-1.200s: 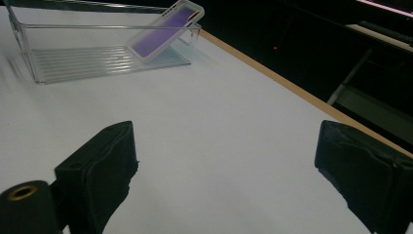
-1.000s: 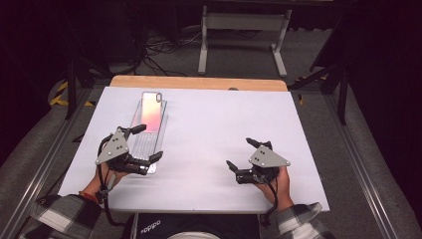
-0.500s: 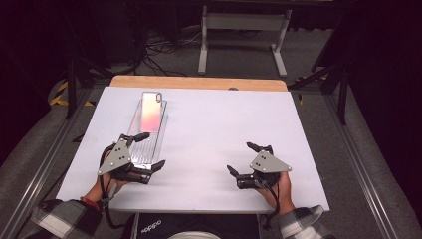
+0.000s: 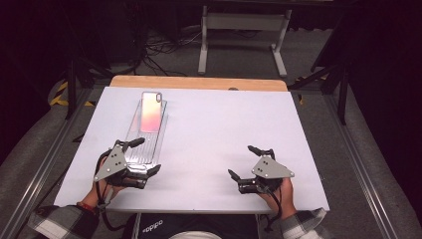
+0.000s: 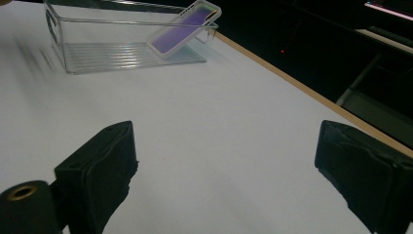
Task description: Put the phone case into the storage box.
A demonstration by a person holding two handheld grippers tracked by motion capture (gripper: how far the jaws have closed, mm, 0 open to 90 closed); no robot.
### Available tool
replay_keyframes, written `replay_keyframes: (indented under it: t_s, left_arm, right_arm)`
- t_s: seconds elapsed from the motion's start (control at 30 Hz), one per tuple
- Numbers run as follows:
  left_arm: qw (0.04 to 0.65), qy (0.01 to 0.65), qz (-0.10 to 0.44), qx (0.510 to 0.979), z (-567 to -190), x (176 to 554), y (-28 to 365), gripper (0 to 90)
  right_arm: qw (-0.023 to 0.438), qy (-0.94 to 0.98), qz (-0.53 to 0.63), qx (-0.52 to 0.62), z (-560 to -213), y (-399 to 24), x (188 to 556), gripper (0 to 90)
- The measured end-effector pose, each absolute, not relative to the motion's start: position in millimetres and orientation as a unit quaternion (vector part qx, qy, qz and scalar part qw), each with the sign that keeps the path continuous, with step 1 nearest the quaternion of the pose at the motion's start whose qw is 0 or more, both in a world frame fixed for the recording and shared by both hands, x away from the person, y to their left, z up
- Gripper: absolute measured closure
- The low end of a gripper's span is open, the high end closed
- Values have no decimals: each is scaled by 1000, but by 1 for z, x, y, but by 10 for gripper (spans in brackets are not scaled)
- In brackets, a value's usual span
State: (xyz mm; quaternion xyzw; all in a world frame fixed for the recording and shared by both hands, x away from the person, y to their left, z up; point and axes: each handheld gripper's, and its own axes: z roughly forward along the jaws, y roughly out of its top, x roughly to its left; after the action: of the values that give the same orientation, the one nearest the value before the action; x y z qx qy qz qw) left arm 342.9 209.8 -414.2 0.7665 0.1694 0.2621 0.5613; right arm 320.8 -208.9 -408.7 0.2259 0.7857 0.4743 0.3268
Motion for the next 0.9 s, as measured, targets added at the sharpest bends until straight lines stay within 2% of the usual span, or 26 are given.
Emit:
replay_keyframes:
  t_s: [0.23,0.43,0.9]
  left_arm:
    - [554,183,262,769,-425,342,214,77]
    - [552,211,230,773,-440,341,220,66]
    - [545,216,232,776,-445,340,226,66]
  right_arm:
    - [325,782,480,229,-409,-211,321,77]
    - [328,774,490,232,-410,-213,321,37]
    - [327,779,487,220,-411,-209,323,31]
